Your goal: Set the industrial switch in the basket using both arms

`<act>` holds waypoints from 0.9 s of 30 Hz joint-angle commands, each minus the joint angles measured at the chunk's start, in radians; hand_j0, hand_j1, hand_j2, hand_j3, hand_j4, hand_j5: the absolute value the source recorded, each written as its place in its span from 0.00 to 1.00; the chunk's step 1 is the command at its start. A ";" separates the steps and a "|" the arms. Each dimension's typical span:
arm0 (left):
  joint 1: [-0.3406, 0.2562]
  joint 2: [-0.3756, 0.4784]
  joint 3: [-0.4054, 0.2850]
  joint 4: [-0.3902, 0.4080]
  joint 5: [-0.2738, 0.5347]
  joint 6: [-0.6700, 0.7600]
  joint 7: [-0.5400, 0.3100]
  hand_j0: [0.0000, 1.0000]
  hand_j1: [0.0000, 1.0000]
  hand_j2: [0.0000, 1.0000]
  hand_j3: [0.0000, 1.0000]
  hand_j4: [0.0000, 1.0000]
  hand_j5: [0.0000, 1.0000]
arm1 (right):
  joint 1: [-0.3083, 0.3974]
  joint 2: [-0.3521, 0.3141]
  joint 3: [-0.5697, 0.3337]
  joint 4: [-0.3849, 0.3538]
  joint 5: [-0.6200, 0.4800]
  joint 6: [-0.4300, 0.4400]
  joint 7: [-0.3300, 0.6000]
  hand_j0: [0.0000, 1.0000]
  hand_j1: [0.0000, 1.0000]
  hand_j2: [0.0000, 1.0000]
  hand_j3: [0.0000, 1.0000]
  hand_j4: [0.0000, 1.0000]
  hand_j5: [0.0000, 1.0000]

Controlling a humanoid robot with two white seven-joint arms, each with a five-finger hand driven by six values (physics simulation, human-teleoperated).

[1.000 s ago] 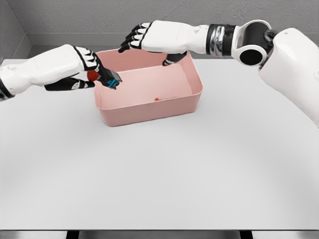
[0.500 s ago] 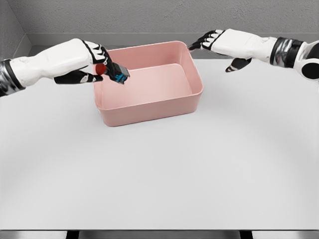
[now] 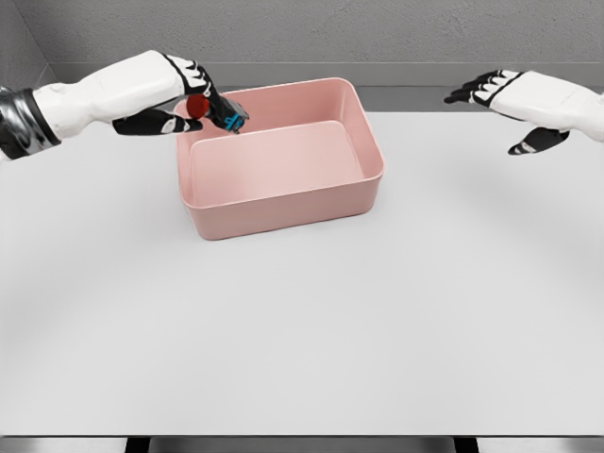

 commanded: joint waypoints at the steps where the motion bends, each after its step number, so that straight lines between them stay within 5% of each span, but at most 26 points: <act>1: -0.002 -0.030 -0.006 0.016 0.006 0.003 -0.011 0.50 0.50 0.50 0.50 0.50 0.50 | 0.000 -0.027 -0.003 -0.019 -0.008 0.002 -0.003 1.00 1.00 1.00 1.00 1.00 1.00; 4: -0.009 -0.050 -0.006 0.017 -0.012 0.003 -0.011 0.55 0.55 0.55 0.55 0.55 0.55 | 0.037 -0.073 -0.003 -0.020 -0.052 0.002 -0.003 1.00 1.00 1.00 1.00 1.00 1.00; 7: -0.009 -0.062 -0.006 0.014 -0.012 0.003 -0.010 0.94 0.94 0.94 0.94 0.94 0.94 | 0.084 -0.076 -0.003 -0.020 -0.052 0.002 -0.003 1.00 1.00 1.00 1.00 1.00 1.00; 8: -0.011 -0.064 -0.006 0.012 -0.010 0.003 -0.007 1.00 1.00 1.00 1.00 1.00 1.00 | 0.087 -0.081 -0.003 -0.022 -0.052 0.002 -0.003 1.00 1.00 1.00 1.00 1.00 1.00; 11: -0.012 -0.073 -0.006 0.014 -0.009 0.003 -0.007 1.00 1.00 1.00 1.00 1.00 1.00 | 0.133 -0.118 -0.005 -0.108 -0.052 0.002 -0.004 1.00 1.00 1.00 1.00 1.00 1.00; 18: -0.018 -0.073 -0.001 0.005 0.000 0.003 -0.005 1.00 1.00 1.00 1.00 1.00 1.00 | 0.153 -0.147 -0.006 -0.114 -0.066 0.002 -0.035 1.00 1.00 1.00 1.00 1.00 1.00; 27: 0.133 0.260 0.006 0.009 0.149 0.003 -0.007 1.00 1.00 1.00 1.00 1.00 1.00 | 0.161 -0.142 -0.006 -0.112 -0.066 0.002 -0.035 1.00 1.00 1.00 1.00 1.00 1.00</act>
